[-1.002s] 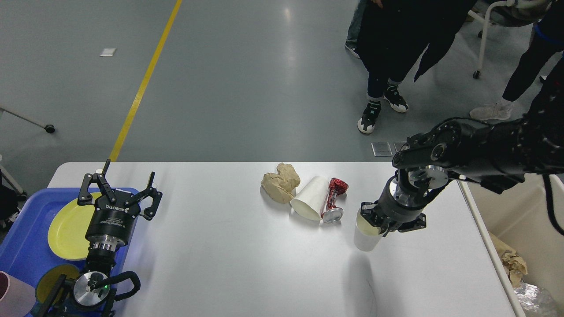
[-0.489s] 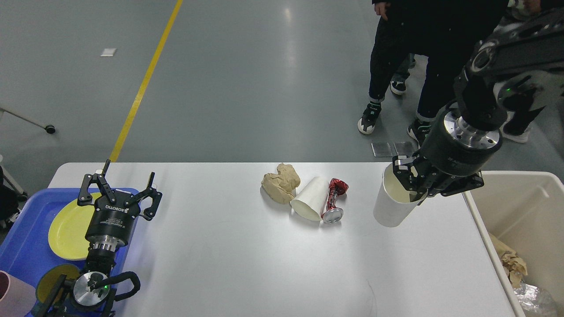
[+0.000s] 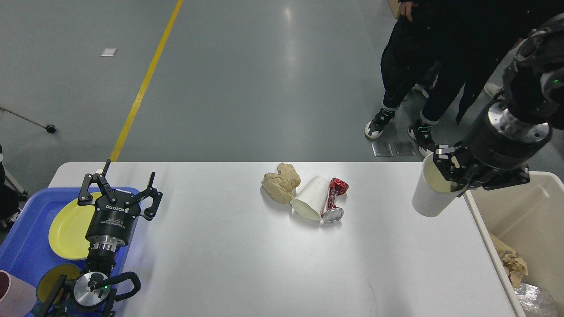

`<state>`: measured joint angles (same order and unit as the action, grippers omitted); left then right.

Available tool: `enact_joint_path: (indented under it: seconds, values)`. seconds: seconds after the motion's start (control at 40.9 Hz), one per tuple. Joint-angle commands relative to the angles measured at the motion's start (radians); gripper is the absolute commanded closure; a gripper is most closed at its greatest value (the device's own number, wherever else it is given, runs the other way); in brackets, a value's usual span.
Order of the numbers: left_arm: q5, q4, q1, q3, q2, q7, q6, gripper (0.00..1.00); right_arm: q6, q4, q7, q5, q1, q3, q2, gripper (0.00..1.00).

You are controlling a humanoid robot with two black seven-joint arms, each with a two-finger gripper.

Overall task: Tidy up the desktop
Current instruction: 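Lift the paper cup and carry it toward the bin, then release the paper cup into the bin with the right gripper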

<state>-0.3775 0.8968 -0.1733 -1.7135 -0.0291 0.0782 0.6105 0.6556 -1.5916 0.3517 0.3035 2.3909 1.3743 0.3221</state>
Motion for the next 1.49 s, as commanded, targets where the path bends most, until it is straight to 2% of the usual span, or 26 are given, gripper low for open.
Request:
enact_joint_path:
  seconds: [0.0,0.122,0.342,0.44,0.586,0.709,0.782,0.977,1.222,1.466]
  values:
    - [0.000,-0.001,0.000,0.000,0.000,0.002,0.000,0.04,-0.073,0.050,0.001,-0.010,-0.090,0.063,0.106,1.00]
    - [0.000,0.001,0.000,0.000,0.000,0.000,0.000,0.04,-0.129,0.154,0.000,-0.018,-0.218,0.089,0.202,1.00]
    - [0.000,0.001,0.000,0.000,0.000,0.002,0.000,0.04,-0.146,0.436,-0.003,-0.044,-0.510,0.037,0.342,1.00]
    - [0.000,-0.001,0.000,0.000,0.000,0.002,0.000,0.04,-0.159,0.579,-0.003,-0.046,-0.663,-0.038,0.387,1.00]
    - [0.000,0.001,0.000,0.000,0.000,0.002,0.000,0.04,-0.185,0.810,-0.003,-0.046,-0.933,-0.187,0.391,1.00]
    - [0.000,0.001,0.000,0.000,0.000,0.002,0.000,0.04,-0.220,0.996,-0.005,-0.046,-1.146,-0.294,0.365,1.00]
    - [0.000,-0.001,0.000,0.000,0.000,0.002,0.000,0.04,-0.264,1.093,-0.007,-0.047,-1.269,-0.345,0.310,1.00]
    - [0.000,0.001,0.000,0.000,0.000,0.002,0.000,0.04,-0.483,1.357,-0.008,-0.046,-1.590,-0.377,0.111,1.00]
    - [0.000,-0.001,0.000,0.000,0.000,0.002,0.000,0.04,-0.682,1.450,-0.007,-0.052,-1.747,-0.363,-0.008,1.00]
    - [0.000,0.001,0.000,0.000,0.000,0.002,0.000,0.04,-0.720,1.450,-0.007,-0.072,-1.762,-0.366,-0.009,1.00]
